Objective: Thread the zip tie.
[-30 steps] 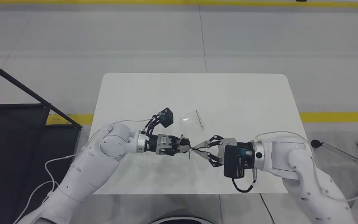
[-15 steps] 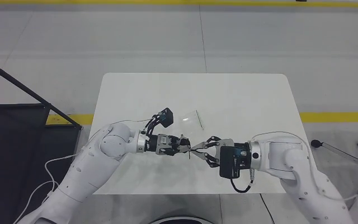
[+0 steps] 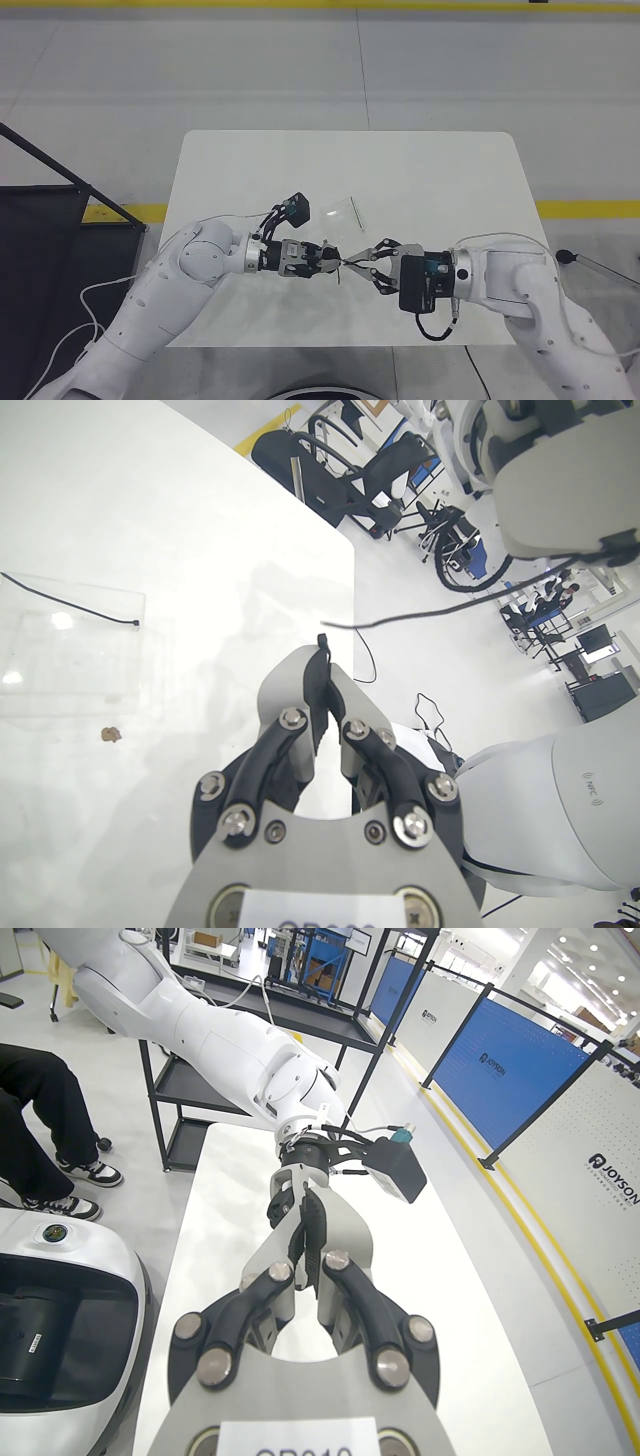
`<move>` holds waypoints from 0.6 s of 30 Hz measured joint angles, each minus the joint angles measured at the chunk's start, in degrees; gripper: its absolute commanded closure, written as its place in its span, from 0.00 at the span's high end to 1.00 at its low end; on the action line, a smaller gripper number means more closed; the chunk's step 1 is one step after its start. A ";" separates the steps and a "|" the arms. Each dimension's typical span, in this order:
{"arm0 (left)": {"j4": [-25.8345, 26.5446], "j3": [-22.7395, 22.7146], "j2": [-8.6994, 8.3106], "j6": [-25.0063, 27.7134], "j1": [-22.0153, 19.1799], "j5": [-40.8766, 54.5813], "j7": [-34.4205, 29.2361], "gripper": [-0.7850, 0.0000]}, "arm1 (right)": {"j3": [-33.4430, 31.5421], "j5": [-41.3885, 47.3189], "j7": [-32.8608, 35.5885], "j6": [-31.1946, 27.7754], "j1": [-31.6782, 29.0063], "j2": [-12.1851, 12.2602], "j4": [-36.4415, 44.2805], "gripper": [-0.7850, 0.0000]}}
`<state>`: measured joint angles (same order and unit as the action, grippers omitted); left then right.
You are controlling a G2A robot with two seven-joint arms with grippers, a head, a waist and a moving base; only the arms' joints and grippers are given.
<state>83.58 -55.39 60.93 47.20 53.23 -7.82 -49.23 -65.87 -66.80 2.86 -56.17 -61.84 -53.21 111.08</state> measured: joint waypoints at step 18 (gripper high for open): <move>0.00 0.00 0.00 0.00 0.00 0.00 0.00 0.00 | 0.06 -0.82 -0.73 -0.71 -0.17 -0.19 0.03 0.00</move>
<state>83.58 -55.39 60.93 47.20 53.23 -7.82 -49.23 -65.81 -67.61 2.12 -56.88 -62.01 -53.40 111.12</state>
